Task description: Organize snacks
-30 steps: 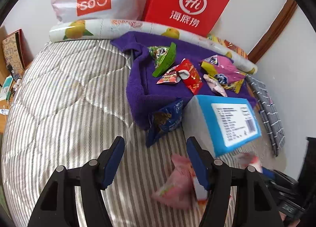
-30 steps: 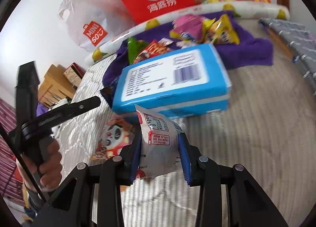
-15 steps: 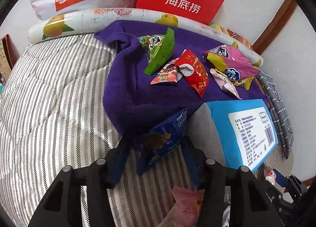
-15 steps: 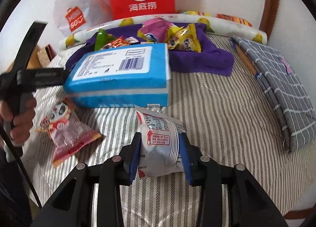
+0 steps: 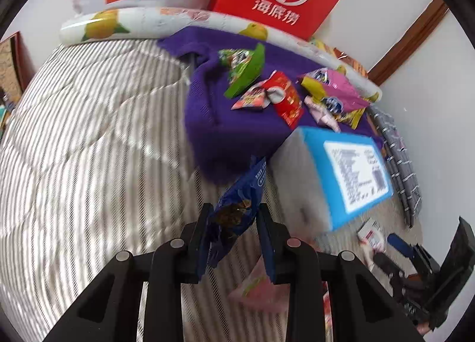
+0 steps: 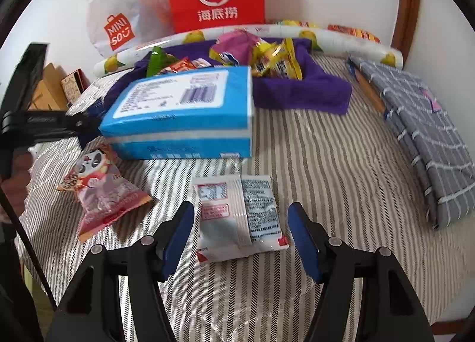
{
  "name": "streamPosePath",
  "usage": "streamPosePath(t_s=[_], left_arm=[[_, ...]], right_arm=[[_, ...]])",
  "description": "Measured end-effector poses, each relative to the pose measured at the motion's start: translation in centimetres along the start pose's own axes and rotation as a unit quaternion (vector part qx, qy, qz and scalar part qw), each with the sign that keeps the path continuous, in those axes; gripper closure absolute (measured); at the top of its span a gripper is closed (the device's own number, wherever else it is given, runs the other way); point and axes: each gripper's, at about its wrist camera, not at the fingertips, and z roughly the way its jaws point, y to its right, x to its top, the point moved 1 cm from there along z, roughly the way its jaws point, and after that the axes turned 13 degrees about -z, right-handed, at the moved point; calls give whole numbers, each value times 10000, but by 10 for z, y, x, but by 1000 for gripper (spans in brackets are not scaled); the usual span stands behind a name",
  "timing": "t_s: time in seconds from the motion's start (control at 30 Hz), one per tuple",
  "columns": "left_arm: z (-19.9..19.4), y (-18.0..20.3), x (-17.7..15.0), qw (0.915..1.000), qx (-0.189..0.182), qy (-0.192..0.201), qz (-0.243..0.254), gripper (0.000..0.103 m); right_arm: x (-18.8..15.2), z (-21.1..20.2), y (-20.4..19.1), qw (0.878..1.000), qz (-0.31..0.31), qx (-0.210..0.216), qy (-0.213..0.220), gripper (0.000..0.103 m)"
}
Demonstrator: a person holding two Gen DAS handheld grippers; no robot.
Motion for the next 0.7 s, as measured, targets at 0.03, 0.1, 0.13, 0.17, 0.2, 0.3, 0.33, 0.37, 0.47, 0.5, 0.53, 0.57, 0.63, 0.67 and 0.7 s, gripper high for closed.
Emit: streamPosePath(t_s=[0.03, 0.1, 0.13, 0.17, 0.2, 0.3, 0.33, 0.37, 0.47, 0.5, 0.53, 0.57, 0.63, 0.67, 0.7], left_arm=[[0, -2, -2, 10000, 34, -20, -6, 75], [4, -6, -4, 9999, 121, -62, -8, 75], [6, -7, -4, 9999, 143, -80, -6, 75], [8, -7, -4, 9999, 130, -79, -12, 74], [9, -8, -3, 9999, 133, -60, -21, 74], [14, -6, 0, 9998, 215, 14, -38, 72], [14, -6, 1, 9997, 224, 70, -36, 72], [15, -5, 1, 9997, 229, 92, -43, 72], [15, -4, 1, 9998, 167, 103, -42, 77], [15, -4, 1, 9998, 138, 95, -46, 79], [13, -4, 0, 9999, 95, 96, -48, 81], [11, -3, -2, 9999, 90, 109, -43, 82], [5, -2, -4, 9998, 65, 165, -11, 83], [3, -2, -5, 9998, 46, 179, -3, 84], [0, -1, -6, 9998, 21, 202, 11, 84]], right_arm=[[-1, 4, 1, 10000, 52, 39, -22, 38], [-3, 10, 4, 9998, 143, 84, -60, 38], [-4, 15, 5, 9996, 228, 152, -93, 38], [-4, 17, 6, 9995, 262, 139, -101, 38], [-4, 17, 5, 9996, 262, 102, -51, 38], [-5, 18, 0, 9998, 172, -40, 25, 40], [-5, 18, 0, 9999, 145, -72, 51, 41], [-6, 18, -2, 9999, 112, -106, 68, 42], [-6, 17, -1, 9999, 111, -94, 79, 45], [-6, 16, 0, 9999, 128, -69, 81, 45], [-6, 14, 0, 9998, 144, -52, 90, 45], [-5, 12, 1, 9998, 159, -45, 109, 46], [-3, 5, 2, 9997, 160, -66, 175, 46], [-2, 0, 3, 9996, 154, -69, 246, 46], [0, -3, 3, 9995, 150, -64, 284, 46]])
